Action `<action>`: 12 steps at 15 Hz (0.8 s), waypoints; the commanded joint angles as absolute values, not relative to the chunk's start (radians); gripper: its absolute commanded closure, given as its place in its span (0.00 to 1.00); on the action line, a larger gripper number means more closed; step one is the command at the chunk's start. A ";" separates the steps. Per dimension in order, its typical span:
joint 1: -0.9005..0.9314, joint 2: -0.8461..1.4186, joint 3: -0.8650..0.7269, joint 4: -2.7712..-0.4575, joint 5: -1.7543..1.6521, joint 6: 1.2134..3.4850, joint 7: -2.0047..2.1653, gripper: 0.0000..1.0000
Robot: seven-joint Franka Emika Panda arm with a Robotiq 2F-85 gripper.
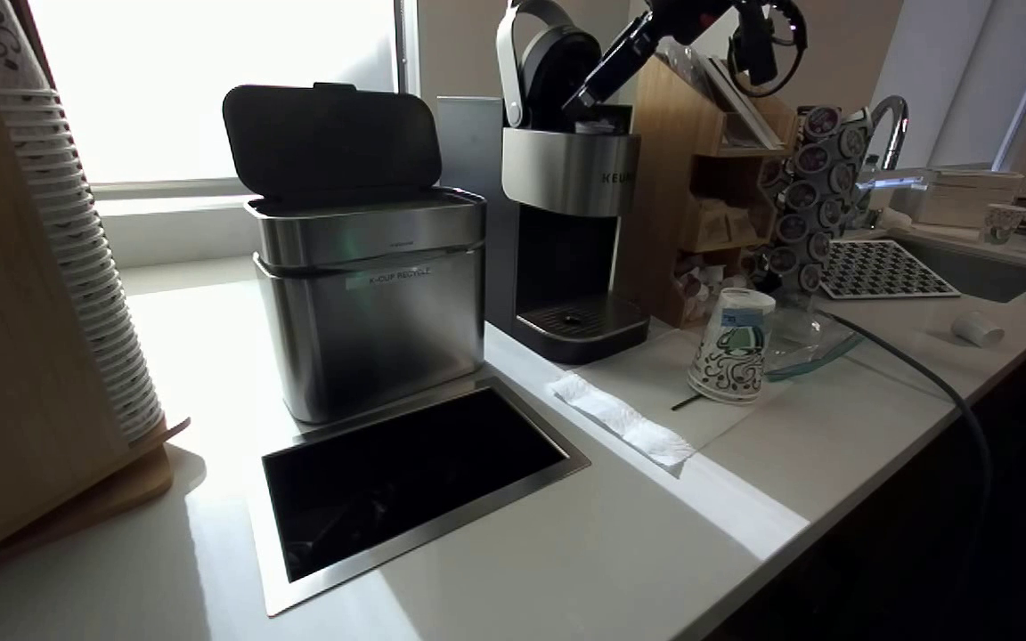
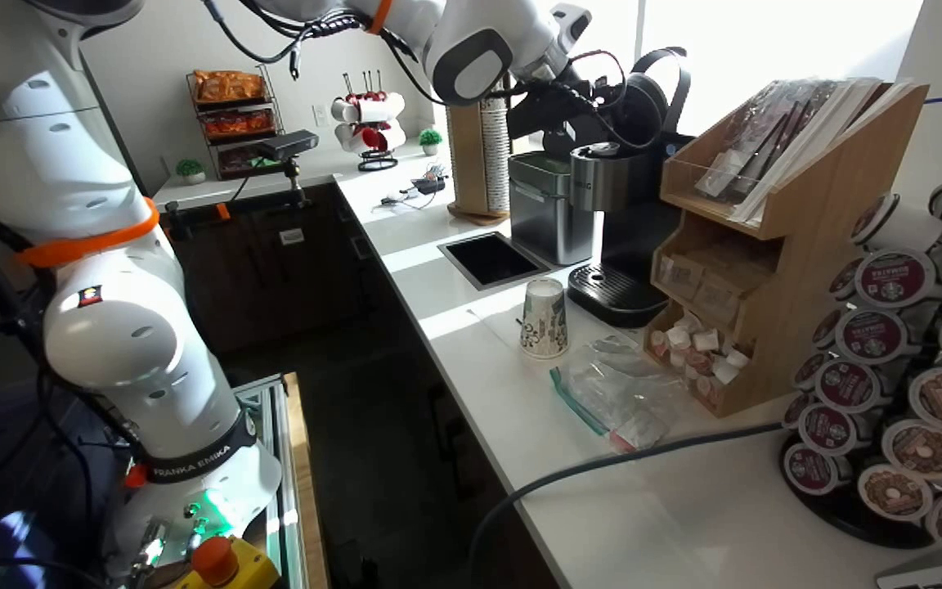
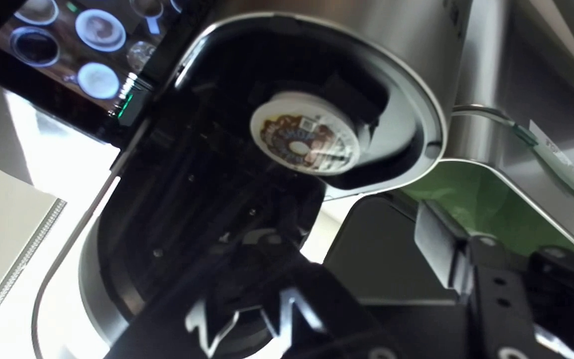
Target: Put the white object inside the coffee machine
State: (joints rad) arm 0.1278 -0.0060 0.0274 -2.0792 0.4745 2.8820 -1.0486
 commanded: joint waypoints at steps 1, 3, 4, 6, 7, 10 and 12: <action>0.125 -0.039 0.027 -2.101 0.450 2.873 -0.963 0.04; 0.117 -0.053 0.023 -2.113 0.400 2.866 -0.876 0.00; 0.112 -0.058 0.021 -2.117 0.368 2.868 -0.825 0.00; 0.093 -0.072 0.016 -2.128 0.272 2.873 -0.683 0.00; 0.076 -0.078 0.023 -2.132 0.216 2.871 -0.608 0.00; 0.044 -0.104 0.015 -2.140 0.067 2.829 -0.412 0.00; 0.033 -0.118 0.016 -2.133 0.010 2.788 -0.318 0.00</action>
